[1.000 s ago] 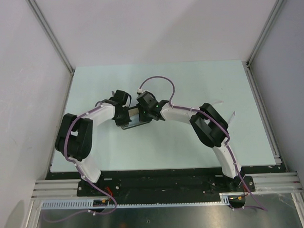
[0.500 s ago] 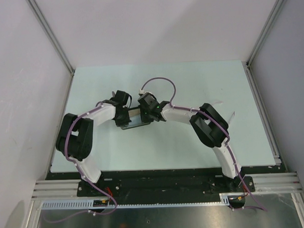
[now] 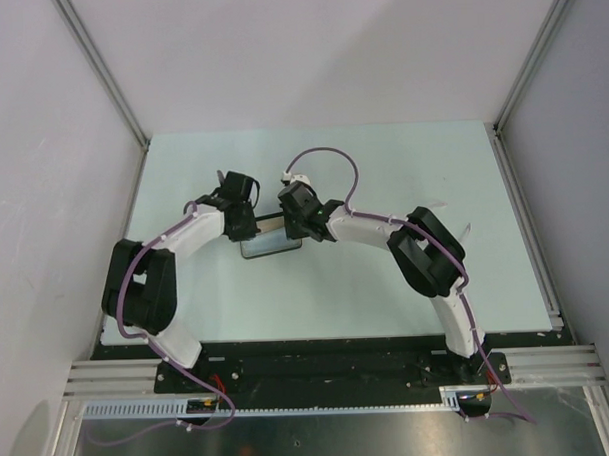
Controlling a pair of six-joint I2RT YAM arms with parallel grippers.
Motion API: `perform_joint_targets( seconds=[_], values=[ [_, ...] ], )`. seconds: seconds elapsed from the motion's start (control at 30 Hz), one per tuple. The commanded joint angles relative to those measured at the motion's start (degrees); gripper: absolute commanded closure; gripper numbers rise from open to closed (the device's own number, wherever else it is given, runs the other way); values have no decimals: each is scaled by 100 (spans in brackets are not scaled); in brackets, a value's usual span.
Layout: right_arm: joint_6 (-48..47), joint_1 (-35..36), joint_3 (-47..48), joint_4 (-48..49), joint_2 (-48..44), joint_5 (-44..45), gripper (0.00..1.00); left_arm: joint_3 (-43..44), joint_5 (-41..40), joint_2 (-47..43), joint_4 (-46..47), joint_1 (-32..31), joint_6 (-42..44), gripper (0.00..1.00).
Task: Organize the sunglasses
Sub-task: Place the glasses cleaning cloth in the sunglasses case.
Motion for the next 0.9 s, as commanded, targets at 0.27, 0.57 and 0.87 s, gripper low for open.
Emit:
perform_joint_targets(
  seconds=[0.27, 0.57, 0.87],
  values=[
    [-414, 35, 7, 589, -75, 761, 76, 26, -410, 14, 310, -20, -423, 91],
    [-511, 18, -178, 616, -31, 727, 69, -10, -287, 75, 398, -20, -405, 91],
    [-669, 35, -415, 949, -31, 568, 75, -45, -243, 119, 407, -20, -387, 91]
  ],
)
